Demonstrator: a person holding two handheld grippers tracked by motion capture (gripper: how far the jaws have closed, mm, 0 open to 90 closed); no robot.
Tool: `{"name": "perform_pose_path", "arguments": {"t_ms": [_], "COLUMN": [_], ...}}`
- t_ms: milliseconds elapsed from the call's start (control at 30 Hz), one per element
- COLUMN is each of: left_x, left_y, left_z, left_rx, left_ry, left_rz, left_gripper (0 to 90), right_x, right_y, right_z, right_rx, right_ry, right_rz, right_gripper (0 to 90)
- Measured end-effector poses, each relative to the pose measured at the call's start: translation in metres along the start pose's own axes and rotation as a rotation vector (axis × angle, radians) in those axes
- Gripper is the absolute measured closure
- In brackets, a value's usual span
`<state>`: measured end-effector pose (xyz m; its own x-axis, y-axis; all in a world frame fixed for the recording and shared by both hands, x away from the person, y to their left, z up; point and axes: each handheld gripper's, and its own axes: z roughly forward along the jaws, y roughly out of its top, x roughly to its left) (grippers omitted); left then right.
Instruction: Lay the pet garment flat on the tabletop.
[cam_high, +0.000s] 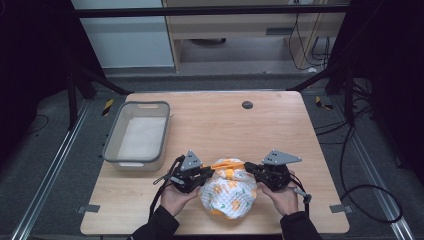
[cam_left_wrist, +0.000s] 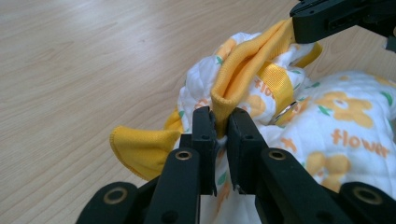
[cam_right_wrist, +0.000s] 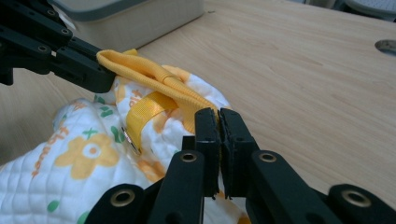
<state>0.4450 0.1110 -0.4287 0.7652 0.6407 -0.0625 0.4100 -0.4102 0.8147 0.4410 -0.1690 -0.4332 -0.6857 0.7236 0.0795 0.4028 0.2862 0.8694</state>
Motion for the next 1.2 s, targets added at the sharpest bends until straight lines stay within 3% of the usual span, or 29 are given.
{"name": "perform_pose_path", "arguments": {"t_ms": [333, 600, 767, 900, 1200], "left_x": [-0.005, -0.002, 0.006, 0.013, 0.029], "left_y": [0.012, 0.025, 0.033, 0.043, 0.062], "left_z": [-0.014, -0.021, -0.020, -0.017, -0.003], "left_rx": [-0.044, -0.087, -0.120, -0.138, -0.193], "left_ry": [0.028, 0.064, 0.095, 0.130, 0.198], "left_rz": [0.006, -0.003, -0.016, -0.024, -0.061], "left_gripper": [82.2, 82.5, 82.6, 82.6, 82.6], "right_x": [0.002, 0.003, 0.001, -0.005, -0.018], "right_y": [0.010, 0.024, 0.035, 0.042, 0.058], "right_z": [-0.007, -0.004, 0.000, 0.005, 0.028], "right_rx": [-0.054, -0.083, -0.129, -0.179, -0.232], "right_ry": [-0.006, -0.027, -0.060, -0.074, -0.150], "right_rz": [-0.006, -0.006, -0.008, 0.020, 0.050], "right_gripper": [86.9, 86.9, 86.9, 86.9, 86.8]}}
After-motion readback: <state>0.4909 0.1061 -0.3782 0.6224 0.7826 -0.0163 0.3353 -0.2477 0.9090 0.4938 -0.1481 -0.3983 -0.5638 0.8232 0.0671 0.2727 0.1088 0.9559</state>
